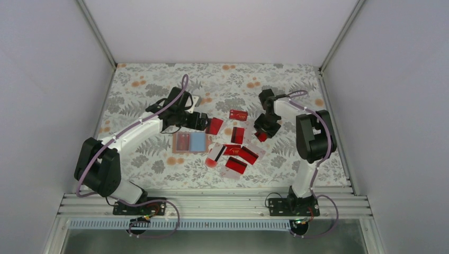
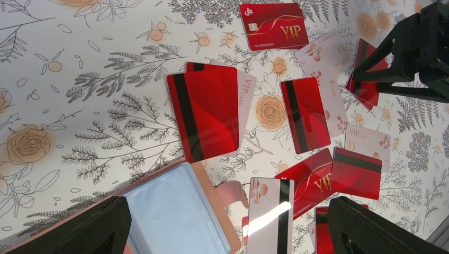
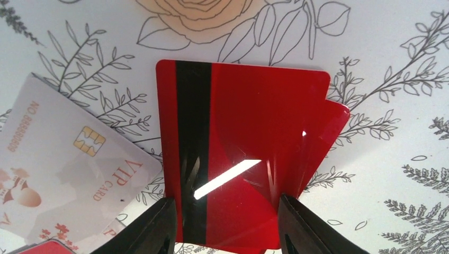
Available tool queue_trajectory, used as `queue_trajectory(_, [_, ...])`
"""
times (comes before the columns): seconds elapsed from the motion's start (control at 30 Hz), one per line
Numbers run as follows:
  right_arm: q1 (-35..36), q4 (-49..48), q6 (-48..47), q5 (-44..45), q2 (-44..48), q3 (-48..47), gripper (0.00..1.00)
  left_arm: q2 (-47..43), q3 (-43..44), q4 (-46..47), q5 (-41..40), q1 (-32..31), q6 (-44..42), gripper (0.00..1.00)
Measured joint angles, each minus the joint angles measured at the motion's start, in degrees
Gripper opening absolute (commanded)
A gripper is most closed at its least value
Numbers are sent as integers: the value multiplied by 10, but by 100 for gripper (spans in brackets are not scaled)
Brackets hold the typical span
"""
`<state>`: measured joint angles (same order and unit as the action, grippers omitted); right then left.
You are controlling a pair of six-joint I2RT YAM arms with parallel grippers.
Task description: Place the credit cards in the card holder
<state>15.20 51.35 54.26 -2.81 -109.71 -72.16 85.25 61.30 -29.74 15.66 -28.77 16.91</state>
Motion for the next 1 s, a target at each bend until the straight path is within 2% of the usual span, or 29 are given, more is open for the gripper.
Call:
queue_trajectory(0.1, [0, -8, -8, 0, 9, 10, 55, 0, 0, 0, 0, 0, 0, 93])
queue_trajectory(0.2, [0, -10, -20, 3, 16, 20, 77, 3, 3, -2, 0, 0, 0, 93])
queue_trajectory(0.23, [0, -9, -21, 3, 16, 24, 81, 5, 4, -2, 0, 0, 1, 93])
queue_trajectory(0.37, [-3, -7, -41, 7, 23, 32, 88, 6, 9, -3, 0, 0, 2, 93])
queue_trajectory(0.47, [-3, -6, -50, 7, 24, 34, 87, 6, 9, -4, 0, 0, 3, 93])
queue_trajectory(0.6, [-3, -10, -60, 6, 23, 34, 81, 6, 9, -4, 0, 0, 5, 93])
queue_trajectory(0.8, [-3, -14, -73, 4, 14, 27, 63, 3, 9, -10, -2, 0, 5, 93])
queue_trajectory(1.0, [-3, -26, -82, 4, 17, 37, 55, -6, 9, -17, -6, 0, 5, 93])
